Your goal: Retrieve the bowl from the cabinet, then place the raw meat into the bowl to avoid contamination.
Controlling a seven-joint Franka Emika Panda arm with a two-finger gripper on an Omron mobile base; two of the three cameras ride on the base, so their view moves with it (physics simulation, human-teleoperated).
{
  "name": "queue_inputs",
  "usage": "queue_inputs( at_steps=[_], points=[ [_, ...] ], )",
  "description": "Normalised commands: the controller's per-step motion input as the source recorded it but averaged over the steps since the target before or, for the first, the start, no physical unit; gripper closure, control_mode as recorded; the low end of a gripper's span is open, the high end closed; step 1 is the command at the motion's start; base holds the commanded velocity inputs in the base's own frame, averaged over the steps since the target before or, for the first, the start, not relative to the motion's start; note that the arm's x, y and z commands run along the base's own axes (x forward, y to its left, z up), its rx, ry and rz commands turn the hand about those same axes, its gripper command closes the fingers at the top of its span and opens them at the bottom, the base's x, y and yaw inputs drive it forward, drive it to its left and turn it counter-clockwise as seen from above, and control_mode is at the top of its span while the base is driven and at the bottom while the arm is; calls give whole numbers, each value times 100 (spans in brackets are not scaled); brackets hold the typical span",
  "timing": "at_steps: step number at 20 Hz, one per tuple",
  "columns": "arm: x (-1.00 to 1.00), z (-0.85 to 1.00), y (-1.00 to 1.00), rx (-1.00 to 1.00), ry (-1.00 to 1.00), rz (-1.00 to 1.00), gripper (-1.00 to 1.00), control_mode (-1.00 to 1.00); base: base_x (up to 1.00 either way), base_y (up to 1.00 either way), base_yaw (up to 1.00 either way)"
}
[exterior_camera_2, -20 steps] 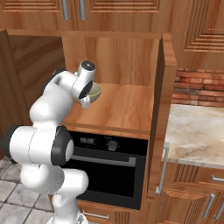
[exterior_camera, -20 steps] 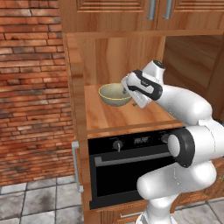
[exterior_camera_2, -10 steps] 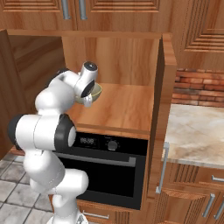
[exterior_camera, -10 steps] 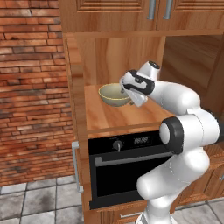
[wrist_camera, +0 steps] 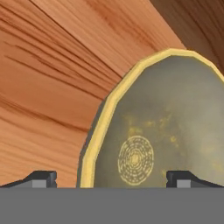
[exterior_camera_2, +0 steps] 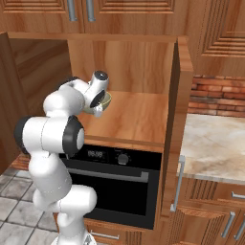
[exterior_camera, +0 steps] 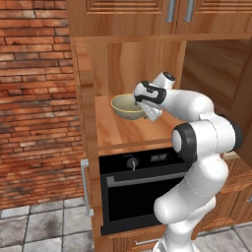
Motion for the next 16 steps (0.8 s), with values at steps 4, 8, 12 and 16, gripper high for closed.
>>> queue_inputs(
  at_steps=[4, 8, 12, 16],
  points=[
    [33, -18, 0, 0, 0, -3, -100, -100, 0, 0, 0],
    [27, -19, 1, 0, 0, -2, 100, -100, 0, 0, 0],
    [24, -17, 6, 0, 0, -2, 100, -100, 0, 0, 0],
    [19, -18, 6, 0, 0, -2, 100, -100, 0, 0, 0]
  ],
)
